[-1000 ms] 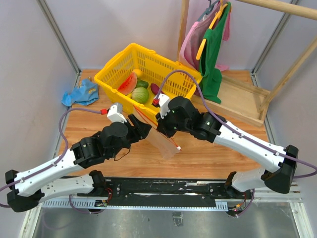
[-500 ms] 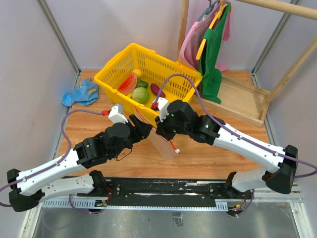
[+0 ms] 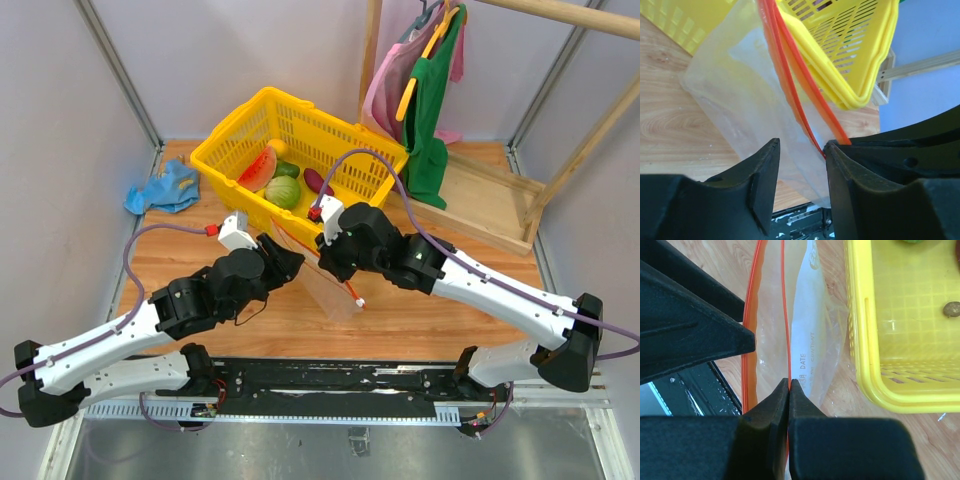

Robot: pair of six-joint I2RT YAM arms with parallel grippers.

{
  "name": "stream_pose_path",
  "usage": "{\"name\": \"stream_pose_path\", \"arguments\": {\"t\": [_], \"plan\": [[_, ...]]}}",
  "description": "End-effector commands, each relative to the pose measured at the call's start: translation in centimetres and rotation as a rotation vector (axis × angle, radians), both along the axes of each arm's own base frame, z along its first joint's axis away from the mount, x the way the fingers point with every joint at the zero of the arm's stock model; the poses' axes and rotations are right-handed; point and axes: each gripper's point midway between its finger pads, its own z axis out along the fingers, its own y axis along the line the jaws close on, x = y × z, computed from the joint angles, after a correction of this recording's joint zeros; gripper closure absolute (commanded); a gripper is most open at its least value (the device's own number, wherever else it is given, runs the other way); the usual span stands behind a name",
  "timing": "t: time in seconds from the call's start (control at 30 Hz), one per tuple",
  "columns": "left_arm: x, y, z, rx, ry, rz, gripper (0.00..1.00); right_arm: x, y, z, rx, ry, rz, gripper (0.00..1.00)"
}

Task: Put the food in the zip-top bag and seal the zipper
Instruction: Open the zipper of the food storage bag at the center of the board.

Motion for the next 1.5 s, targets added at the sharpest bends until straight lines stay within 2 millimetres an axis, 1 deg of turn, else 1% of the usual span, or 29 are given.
{"name": "stream_pose_path", "arguments": {"t": [0.0, 0.17, 0.23, 0.3, 0.4, 0.6, 0.77, 0.9, 1.03, 1.1, 1.17, 1.23, 1.37, 1.47], "plan": [[-0.2, 1.0, -1.7, 0.03, 0.036, 0.04, 0.56, 0.3, -0.5, 1.3, 0.007, -0.055, -0.019, 0.99], [-0.3, 1.2, -2.1, 0.055, 0.042, 0.036, 0.67, 0.6, -0.8, 1.7, -0.001, -0.071, -0.035, 0.99], [-0.3, 1.1, -2.2, 0.069, 0.046, 0.032, 0.77, 0.7, -0.9, 1.8, -0.005, -0.078, -0.04, 0.99], [-0.3, 1.1, -2.2, 0.087, 0.048, 0.025, 0.85, 1.0, -1.3, 1.7, -0.022, -0.086, -0.058, 0.99], [-0.4, 0.9, -1.6, 0.101, 0.039, 0.006, 0.99, 1.6, -2.3, 1.4, -0.073, -0.105, -0.1, 0.99], [-1.0, 0.8, 0.0, 0.115, 0.039, -0.041, 1.0, 3.2, -5.4, 1.3, -0.194, -0.164, -0.221, 0.99], [-2.0, 0.8, 0.9, 0.138, 0.069, -0.098, 1.0, 4.5, -7.8, 1.4, -0.292, -0.217, -0.328, 0.99], [-2.9, 1.2, 0.6, 0.193, 0.114, -0.138, 0.99, 5.4, -9.8, 1.8, -0.361, -0.266, -0.424, 0.99], [-3.8, 1.9, 0.6, 0.244, 0.151, -0.166, 1.0, 6.1, -11.3, 1.9, -0.406, -0.285, -0.497, 0.99], [-4.1, 2.3, 0.4, 0.267, 0.161, -0.175, 1.0, 6.2, -11.6, 1.7, -0.419, -0.283, -0.507, 0.99], [-4.3, 2.5, -0.1, 0.288, 0.171, -0.179, 1.0, 6.0, -11.2, 1.4, -0.412, -0.269, -0.484, 0.99], [-4.2, 2.2, -0.2, 0.282, 0.169, -0.185, 1.0, 5.6, -10.0, 1.2, -0.377, -0.251, -0.422, 0.99], [-3.4, 0.8, 0.4, 0.225, 0.128, -0.187, 0.99, 4.2, -6.6, 1.3, -0.256, -0.206, -0.251, 0.99], [-2.7, -0.2, 1.0, 0.175, 0.081, -0.176, 0.86, 2.8, -4.3, 1.2, -0.197, -0.177, -0.151, 0.99]]}}
